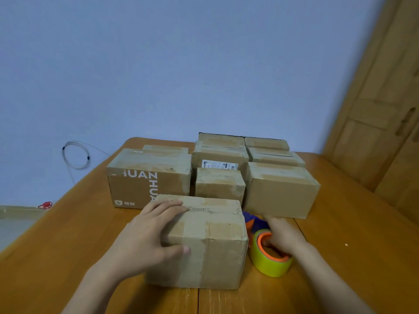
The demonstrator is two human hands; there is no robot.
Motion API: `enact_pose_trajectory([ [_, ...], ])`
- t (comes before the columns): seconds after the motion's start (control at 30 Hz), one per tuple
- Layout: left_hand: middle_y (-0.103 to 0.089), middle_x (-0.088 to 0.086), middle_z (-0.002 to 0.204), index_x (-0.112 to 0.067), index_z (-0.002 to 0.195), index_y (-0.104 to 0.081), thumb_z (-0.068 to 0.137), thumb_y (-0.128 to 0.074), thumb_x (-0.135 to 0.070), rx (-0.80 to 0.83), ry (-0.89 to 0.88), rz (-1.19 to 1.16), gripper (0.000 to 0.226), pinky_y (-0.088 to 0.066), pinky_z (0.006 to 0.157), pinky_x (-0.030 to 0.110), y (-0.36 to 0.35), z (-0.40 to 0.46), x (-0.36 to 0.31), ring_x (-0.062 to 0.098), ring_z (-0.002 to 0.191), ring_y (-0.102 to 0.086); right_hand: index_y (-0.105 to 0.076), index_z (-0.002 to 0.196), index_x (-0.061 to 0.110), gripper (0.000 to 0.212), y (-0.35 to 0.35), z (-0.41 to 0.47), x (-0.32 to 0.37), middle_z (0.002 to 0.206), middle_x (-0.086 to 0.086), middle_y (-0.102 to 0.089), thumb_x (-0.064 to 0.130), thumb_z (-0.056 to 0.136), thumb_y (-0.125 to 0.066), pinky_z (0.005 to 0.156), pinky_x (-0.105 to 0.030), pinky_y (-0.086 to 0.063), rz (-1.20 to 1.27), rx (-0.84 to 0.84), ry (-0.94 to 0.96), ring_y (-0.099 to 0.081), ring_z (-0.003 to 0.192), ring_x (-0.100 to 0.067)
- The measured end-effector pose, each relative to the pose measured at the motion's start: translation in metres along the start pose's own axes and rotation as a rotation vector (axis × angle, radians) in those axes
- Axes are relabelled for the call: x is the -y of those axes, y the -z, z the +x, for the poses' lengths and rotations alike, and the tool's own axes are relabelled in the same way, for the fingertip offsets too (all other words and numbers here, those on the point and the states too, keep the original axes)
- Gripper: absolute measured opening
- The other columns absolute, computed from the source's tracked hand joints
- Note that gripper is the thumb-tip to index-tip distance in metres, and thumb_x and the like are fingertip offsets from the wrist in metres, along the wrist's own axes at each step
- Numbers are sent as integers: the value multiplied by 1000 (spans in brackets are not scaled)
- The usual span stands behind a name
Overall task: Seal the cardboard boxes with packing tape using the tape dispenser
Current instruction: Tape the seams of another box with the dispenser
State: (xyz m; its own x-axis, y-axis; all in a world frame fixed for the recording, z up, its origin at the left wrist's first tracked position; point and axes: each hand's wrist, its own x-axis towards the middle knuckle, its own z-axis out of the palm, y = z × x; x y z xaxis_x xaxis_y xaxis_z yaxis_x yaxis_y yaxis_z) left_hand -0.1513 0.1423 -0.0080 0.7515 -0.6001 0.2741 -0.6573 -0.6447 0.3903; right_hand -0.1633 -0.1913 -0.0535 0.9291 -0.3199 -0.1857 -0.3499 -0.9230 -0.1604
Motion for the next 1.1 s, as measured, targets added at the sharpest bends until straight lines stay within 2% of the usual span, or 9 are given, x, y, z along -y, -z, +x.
enact_pose_trajectory([
  [0.13,-42,-38,130,-49,124,-52,64,-47,-83,-14,83,-258,70,-31,96,8,12,2,2,-18,125,-29,-47,139,22,64,9,2,-6,119,-4,-60,15,80,-70,79,-30,-49,38,-224,11,-57,111,-23],
  [0.27,-66,-29,100,-34,97,-70,81,-54,-66,-277,142,-448,39,-40,78,12,27,17,-14,-10,99,-57,-61,128,18,61,54,-11,-15,85,3,-46,-12,75,-61,71,-31,-40,277,-616,313,-51,90,-23],
  [0.33,-71,-18,91,-27,83,-73,88,-57,-49,-392,151,-579,28,-41,78,19,32,30,-30,-4,91,-62,-66,120,24,65,81,-21,-9,84,4,-45,-17,70,-60,71,-34,-42,348,-779,425,-49,86,-21],
  [0.4,-74,-4,87,-18,78,-75,89,-57,-50,-339,180,-812,38,-47,82,27,35,45,-43,6,84,-67,-62,119,35,71,105,-35,6,87,12,-44,-13,69,-54,74,-29,-41,408,-861,538,-48,86,-16],
  [0.5,-74,10,86,-9,79,-70,80,-55,-63,-100,292,-1091,57,-54,77,33,42,66,-63,20,74,-67,-61,123,39,78,128,-53,29,93,19,-43,-2,59,-44,76,-11,-34,396,-907,700,-47,90,-8],
  [0.63,-70,9,80,-6,86,-66,69,-41,-74,30,260,-1224,75,-54,67,31,51,80,-78,17,66,-62,-64,123,30,80,133,-59,51,96,8,-44,-6,56,-42,75,-10,-35,344,-911,780,-48,93,-16],
  [0.73,-65,6,75,-7,88,-62,73,-54,-68,9,202,-1295,63,-54,65,31,51,78,-79,14,64,-59,-63,123,31,80,132,-61,60,98,7,-45,-6,56,-40,74,-9,-35,381,-891,810,-48,95,-12],
  [0.87,-60,4,71,-10,78,-59,74,-61,-44,32,174,-1456,34,-54,58,27,49,70,-74,12,59,-55,-63,123,33,78,128,-61,65,98,11,-43,-5,58,-42,73,-12,-36,362,-914,831,-47,94,-13],
  [1.1,-62,3,75,-8,80,-62,75,-62,-31,36,167,-1457,24,-55,58,26,50,63,-66,10,62,-56,-64,123,28,75,118,-59,67,100,6,-47,-5,59,-43,76,-14,-37,331,-895,840,-47,96,-15],
])
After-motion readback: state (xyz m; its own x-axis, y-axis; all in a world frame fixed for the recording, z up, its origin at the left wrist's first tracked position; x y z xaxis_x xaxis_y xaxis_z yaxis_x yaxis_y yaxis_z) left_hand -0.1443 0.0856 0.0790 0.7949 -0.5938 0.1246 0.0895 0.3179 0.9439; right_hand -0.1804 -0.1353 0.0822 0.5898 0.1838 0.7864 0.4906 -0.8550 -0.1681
